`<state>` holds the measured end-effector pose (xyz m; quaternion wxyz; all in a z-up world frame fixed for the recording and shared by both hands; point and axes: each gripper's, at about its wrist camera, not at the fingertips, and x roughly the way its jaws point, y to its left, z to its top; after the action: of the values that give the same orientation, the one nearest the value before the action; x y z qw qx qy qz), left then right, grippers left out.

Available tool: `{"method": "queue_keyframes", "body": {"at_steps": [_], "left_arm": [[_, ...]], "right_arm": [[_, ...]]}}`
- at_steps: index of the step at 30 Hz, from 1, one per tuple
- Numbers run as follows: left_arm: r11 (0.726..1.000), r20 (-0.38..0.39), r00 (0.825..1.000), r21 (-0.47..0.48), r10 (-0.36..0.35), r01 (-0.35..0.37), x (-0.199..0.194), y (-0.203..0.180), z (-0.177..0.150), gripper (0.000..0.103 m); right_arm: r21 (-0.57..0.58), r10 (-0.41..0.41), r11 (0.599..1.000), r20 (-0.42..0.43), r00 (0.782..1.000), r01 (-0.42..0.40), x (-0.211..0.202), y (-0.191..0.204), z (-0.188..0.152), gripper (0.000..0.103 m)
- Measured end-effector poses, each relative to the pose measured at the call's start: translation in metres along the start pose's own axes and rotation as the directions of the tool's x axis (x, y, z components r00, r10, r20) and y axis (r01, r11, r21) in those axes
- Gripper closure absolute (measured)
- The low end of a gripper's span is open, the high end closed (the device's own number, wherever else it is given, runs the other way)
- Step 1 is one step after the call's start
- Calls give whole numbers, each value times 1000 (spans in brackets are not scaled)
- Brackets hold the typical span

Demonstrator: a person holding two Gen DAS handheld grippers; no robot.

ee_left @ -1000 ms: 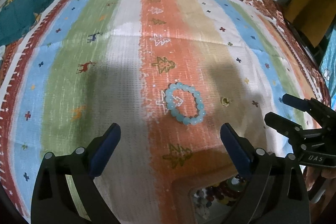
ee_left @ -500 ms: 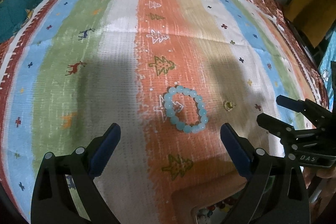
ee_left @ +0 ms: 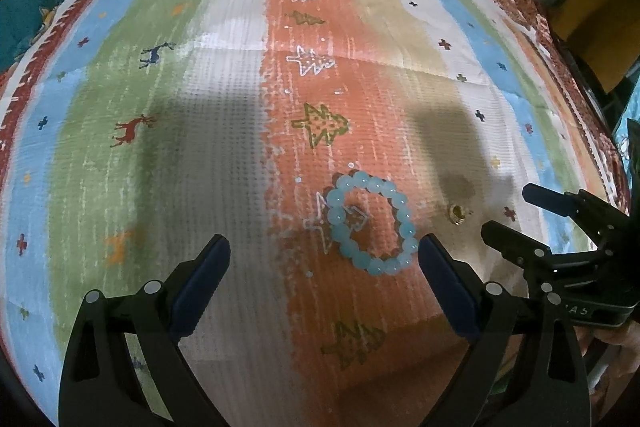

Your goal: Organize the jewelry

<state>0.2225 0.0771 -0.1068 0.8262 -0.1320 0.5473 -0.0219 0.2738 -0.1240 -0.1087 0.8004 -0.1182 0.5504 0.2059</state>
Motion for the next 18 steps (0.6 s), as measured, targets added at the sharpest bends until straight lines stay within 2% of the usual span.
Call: {"method": "queue_keyframes", "body": {"at_steps": [10,18], "left_arm": [[999,-30,999,34,36,-35,18,-1,7,11],[997,-36,997,45,67,-66,26,-1,11,17]], "right_arm": [[-13,-8,1000,-23,1000,7,20,-1,9,17],[-24,-11,1000,-35,999,10,32,3,13,17]]}}
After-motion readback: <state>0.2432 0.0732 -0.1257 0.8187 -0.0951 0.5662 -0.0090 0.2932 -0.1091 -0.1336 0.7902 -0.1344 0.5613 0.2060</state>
